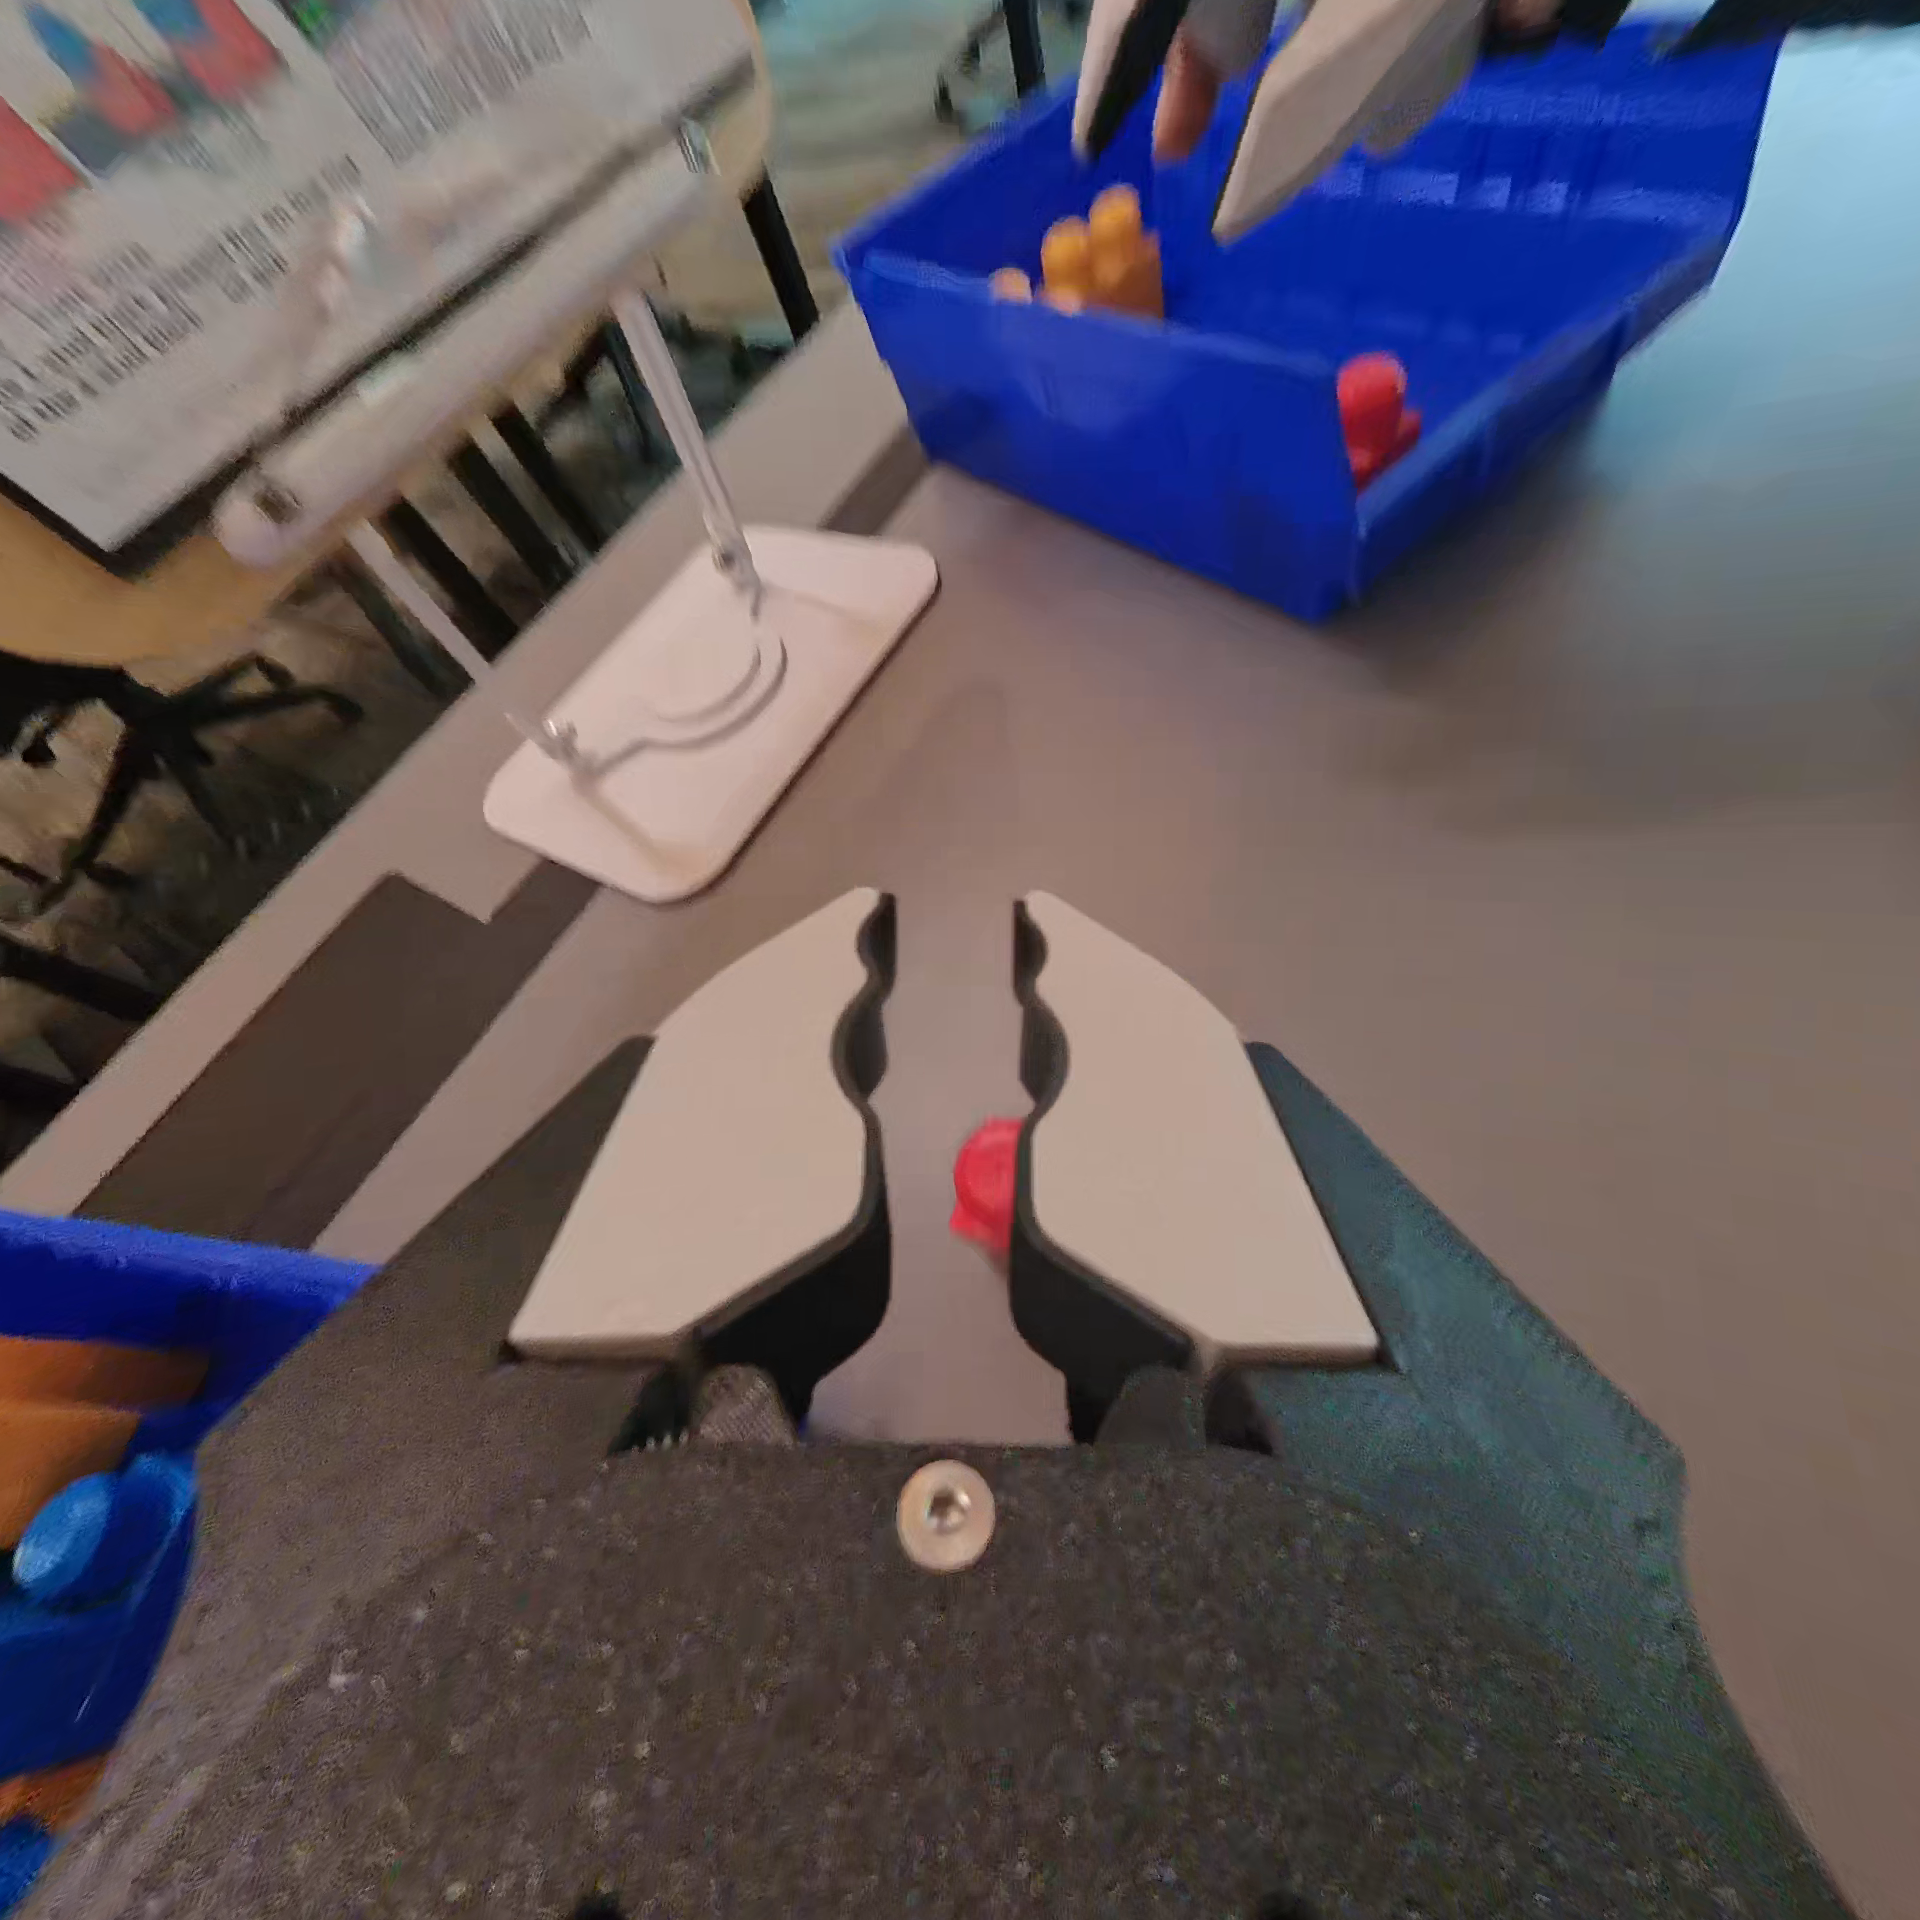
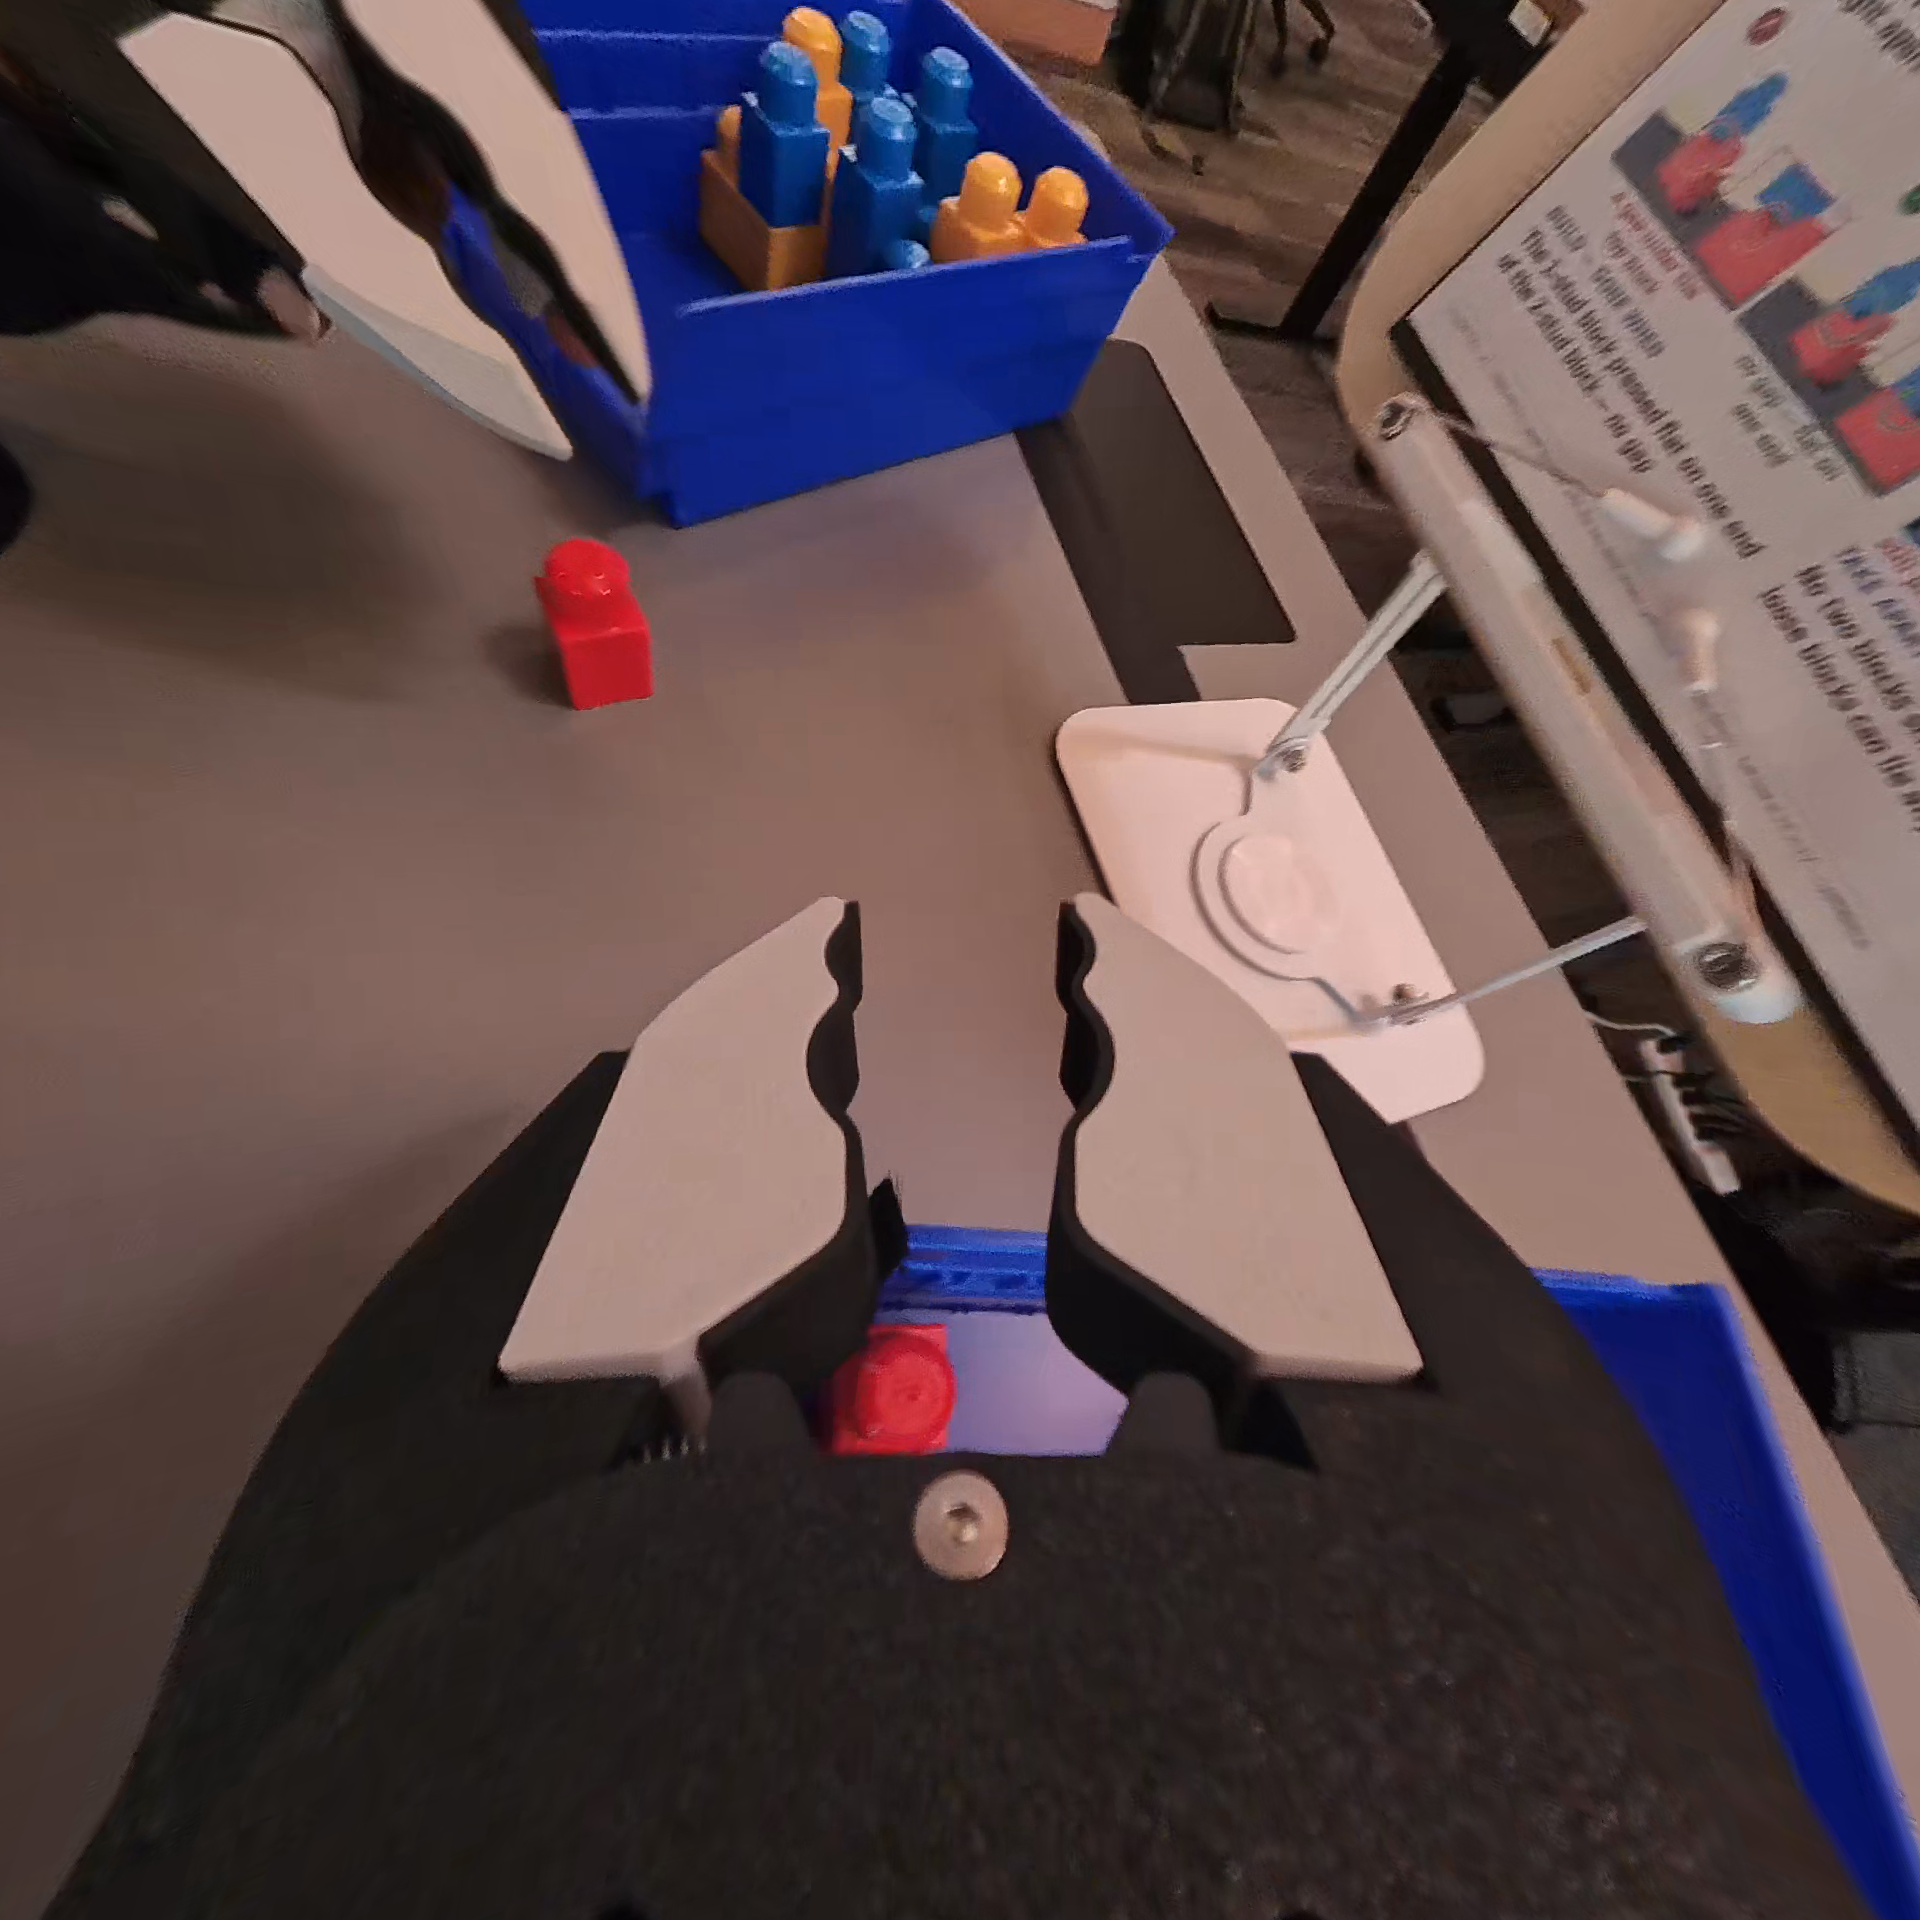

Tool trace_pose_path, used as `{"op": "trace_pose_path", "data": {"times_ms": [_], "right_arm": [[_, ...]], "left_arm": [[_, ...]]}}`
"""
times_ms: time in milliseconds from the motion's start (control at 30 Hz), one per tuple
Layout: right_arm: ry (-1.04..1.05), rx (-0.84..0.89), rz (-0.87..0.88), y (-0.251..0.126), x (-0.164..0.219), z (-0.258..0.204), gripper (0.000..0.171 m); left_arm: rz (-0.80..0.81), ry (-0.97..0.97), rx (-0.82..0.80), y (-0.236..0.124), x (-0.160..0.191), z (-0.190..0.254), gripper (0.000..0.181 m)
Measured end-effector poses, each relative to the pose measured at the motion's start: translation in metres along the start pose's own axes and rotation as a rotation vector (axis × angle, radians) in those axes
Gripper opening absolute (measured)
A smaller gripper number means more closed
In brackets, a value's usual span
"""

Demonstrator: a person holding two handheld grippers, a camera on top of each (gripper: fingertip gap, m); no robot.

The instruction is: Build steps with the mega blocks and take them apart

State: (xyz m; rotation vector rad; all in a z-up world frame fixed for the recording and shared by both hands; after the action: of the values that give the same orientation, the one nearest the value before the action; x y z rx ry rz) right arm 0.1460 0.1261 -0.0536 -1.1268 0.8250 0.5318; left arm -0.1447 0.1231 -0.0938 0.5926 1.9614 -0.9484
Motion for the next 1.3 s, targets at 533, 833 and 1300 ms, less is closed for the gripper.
{"op": "trace_pose_path", "data": {"times_ms": [533, 833, 1300], "right_arm": [[0.086, -0.037, -0.028, -0.027, 0.048, -0.043, 0.034], [0.101, -0.035, -0.013, -0.031, 0.055, -0.054, 0.034], [0.117, -0.042, 0.003, -0.032, 0.061, -0.062, 0.033]], "left_arm": [[-0.527, 0.212, 0.078, 0.029, 0.048, 0.022, 0.06], [-0.582, 0.233, 0.09, 0.034, 0.058, 0.024, 0.059], [-0.565, 0.074, 0.221, 0.038, 0.073, 0.022, 0.037]]}}
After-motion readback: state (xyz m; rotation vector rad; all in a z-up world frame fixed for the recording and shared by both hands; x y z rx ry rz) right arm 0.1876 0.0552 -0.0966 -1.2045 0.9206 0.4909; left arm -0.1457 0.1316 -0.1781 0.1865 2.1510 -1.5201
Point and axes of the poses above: each gripper's, where its closed fingertips meet, y out along the fingers, x out of its underside, z = x × y across the jaws, the point moved 9 cm from there along -y, back along the fingers, and after that the axes turned 10 degrees about -x, right-handed, at the moved point
